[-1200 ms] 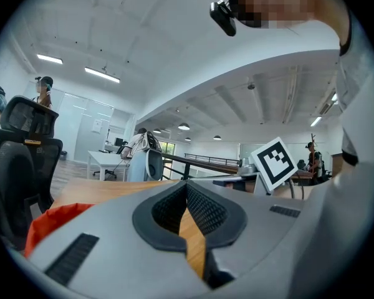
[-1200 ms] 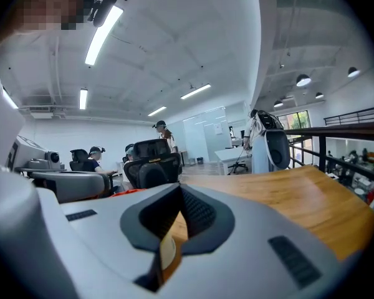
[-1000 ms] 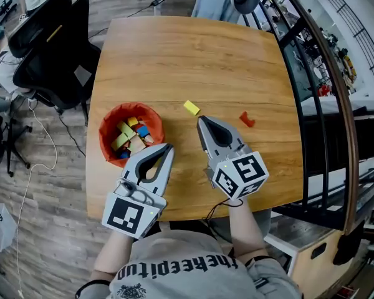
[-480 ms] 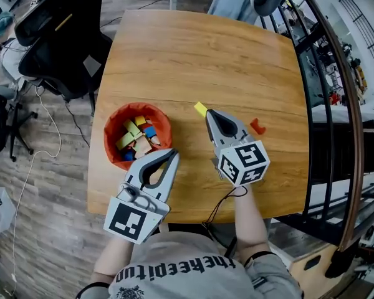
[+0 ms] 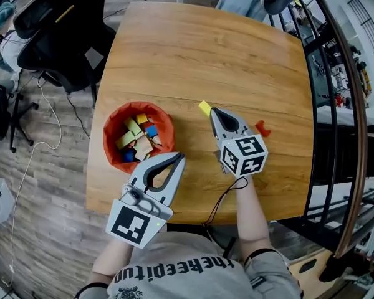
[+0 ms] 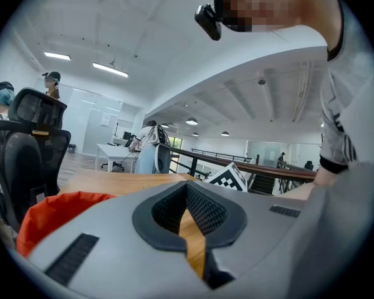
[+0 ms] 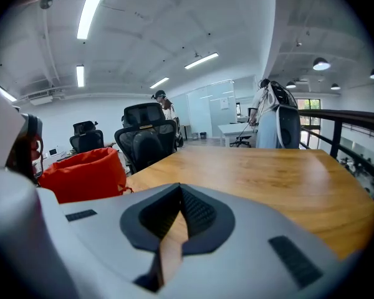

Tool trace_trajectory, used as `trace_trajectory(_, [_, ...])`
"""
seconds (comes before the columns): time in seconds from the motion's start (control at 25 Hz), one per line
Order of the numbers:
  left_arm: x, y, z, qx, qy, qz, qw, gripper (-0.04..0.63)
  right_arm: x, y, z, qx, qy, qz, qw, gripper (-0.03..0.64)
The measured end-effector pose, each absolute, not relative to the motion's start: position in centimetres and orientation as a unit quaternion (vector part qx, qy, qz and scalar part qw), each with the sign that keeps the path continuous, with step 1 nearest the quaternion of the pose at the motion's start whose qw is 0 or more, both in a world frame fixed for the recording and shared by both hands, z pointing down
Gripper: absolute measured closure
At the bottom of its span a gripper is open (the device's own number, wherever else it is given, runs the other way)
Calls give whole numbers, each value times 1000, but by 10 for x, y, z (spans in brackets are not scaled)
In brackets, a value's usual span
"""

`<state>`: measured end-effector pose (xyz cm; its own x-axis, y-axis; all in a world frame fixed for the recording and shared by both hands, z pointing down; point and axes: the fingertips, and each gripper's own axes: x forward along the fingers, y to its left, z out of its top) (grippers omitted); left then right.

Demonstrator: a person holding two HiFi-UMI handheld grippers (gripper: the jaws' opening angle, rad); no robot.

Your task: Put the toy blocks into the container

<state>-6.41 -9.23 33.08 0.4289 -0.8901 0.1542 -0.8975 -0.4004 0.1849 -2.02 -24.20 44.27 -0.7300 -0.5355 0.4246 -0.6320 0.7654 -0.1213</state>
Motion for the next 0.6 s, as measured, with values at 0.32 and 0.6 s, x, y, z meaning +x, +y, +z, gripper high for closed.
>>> trace_trajectory(0.32, [-61,-97,335,838,-530,22,123,581,-17,-249,474,307,-915,144,219,601])
trace_trajectory(0.6, [-60,-98,337,838,-530,25,127,581,-16,-253,499,301,-909,151,246,550])
